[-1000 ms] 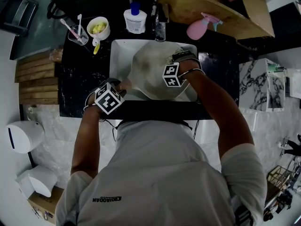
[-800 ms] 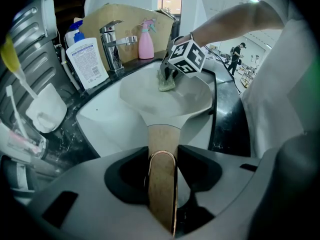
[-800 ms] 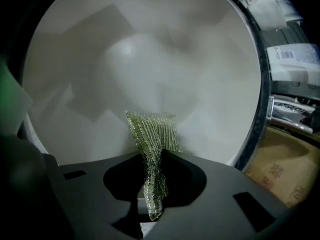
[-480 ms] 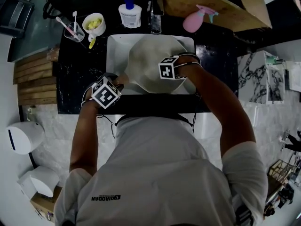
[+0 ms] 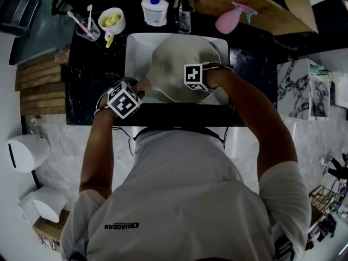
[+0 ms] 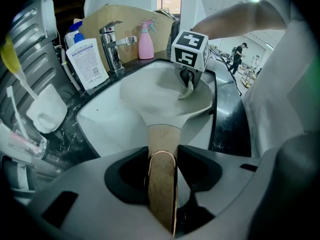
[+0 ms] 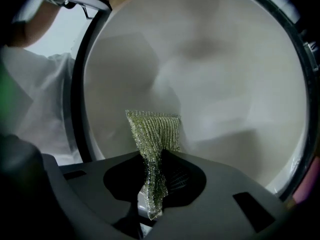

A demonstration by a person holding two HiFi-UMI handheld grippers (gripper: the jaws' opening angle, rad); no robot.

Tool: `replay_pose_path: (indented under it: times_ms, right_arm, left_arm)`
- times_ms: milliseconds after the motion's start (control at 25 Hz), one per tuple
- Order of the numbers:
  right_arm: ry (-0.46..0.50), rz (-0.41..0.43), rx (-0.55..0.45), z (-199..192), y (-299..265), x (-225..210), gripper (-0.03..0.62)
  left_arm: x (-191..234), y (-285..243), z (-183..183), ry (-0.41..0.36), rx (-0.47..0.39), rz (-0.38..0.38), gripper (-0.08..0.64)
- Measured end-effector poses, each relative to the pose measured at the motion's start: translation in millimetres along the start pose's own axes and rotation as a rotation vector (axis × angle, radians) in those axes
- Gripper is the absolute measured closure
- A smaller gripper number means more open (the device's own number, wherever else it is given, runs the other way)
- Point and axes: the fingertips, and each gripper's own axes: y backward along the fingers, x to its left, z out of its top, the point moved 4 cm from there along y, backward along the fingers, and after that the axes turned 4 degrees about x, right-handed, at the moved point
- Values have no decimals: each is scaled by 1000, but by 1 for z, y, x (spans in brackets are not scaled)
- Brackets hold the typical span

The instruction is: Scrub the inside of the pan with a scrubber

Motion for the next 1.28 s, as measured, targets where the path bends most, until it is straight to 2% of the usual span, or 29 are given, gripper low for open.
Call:
replay_pose_path:
  times_ms: [280, 640, 920, 1080, 1280]
  right_arm:
    - [-31, 164, -100, 17, 3, 20, 502]
    - [-150, 499, -299, 40, 19, 36, 505]
    - [-182, 680, -429, 49, 35, 49, 505]
    - [-184, 745, -501, 54, 43, 54, 505]
    - [-189, 756, -521, 52, 43, 51, 505]
  left_arm:
    - [0, 0, 0, 4, 0, -9, 373]
    - [0, 0, 0, 9, 2, -13, 373]
    - [0, -1, 0, 13, 3, -14, 373]
    - [0, 0, -1, 15, 5, -18, 373]
    - [2, 0, 0, 17, 6, -20, 373]
